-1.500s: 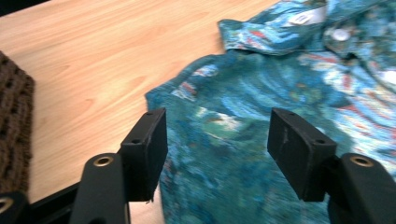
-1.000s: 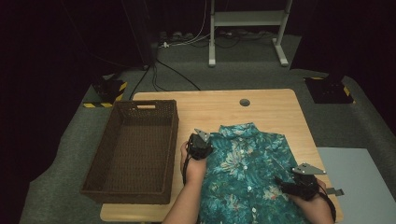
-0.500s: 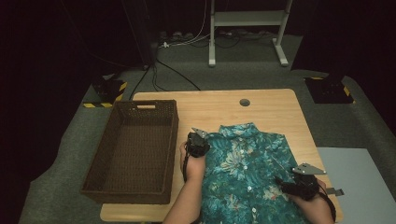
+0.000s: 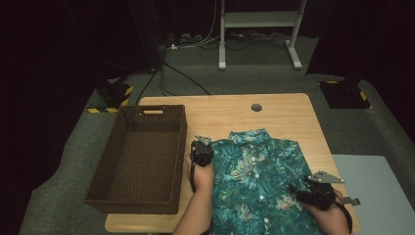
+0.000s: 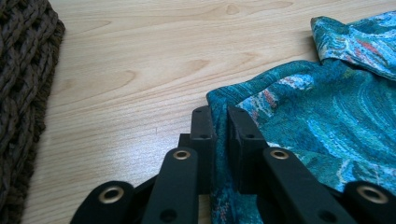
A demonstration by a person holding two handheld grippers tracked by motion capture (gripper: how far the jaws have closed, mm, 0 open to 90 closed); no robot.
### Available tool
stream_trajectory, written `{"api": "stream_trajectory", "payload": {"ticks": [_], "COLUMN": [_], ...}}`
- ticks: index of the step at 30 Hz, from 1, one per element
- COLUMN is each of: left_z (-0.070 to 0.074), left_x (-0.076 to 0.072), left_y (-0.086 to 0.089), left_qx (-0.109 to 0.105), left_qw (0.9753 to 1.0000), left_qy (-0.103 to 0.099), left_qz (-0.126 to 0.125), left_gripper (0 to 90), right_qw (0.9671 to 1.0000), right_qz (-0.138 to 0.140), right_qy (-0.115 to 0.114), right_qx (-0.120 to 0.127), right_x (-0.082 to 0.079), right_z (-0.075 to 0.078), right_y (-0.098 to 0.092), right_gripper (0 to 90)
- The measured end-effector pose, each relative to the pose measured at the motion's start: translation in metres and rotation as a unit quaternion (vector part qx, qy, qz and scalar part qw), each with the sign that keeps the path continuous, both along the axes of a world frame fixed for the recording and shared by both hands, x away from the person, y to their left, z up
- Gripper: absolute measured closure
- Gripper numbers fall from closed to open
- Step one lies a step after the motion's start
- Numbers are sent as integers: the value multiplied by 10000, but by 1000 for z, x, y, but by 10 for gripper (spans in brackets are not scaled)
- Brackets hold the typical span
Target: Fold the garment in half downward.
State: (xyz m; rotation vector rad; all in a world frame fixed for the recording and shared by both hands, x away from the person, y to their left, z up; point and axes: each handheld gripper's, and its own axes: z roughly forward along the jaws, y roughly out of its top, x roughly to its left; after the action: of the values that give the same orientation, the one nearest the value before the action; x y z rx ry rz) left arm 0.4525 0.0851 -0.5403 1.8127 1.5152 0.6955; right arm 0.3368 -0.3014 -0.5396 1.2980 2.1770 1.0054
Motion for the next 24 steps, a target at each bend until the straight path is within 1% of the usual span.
{"api": "stream_trajectory", "payload": {"ticks": [1, 4, 7, 10, 15, 24], "left_z": [0, 0, 0, 0, 0, 0], "left_x": [0, 0, 1, 1, 0, 1], "left_y": [0, 1, 1, 1, 1, 2], "left_qx": [-9, -50, -8, -1, 22, -31], "left_qw": [10000, 10000, 10000, 9999, 9999, 9999], "left_qy": [-3, 4, 7, 5, -10, 32], "left_qz": [3, -11, -97, -121, -141, -148], "left_gripper": [817, 816, 816, 814, 813, 805], "right_qw": [10000, 10000, 9999, 9995, 9991, 9986], "right_qz": [0, 15, -21, -121, -218, -396], "right_qy": [0, -39, -152, -266, -327, -331], "right_qx": [35, -9, 5, 107, 166, 88], "right_x": [0, -1, 0, 6, 27, 69], "right_z": [0, 2, 9, 18, 27, 27], "right_y": [-1, -2, -3, -7, -11, -11], "right_gripper": [295, 318, 343, 376, 421, 471]}}
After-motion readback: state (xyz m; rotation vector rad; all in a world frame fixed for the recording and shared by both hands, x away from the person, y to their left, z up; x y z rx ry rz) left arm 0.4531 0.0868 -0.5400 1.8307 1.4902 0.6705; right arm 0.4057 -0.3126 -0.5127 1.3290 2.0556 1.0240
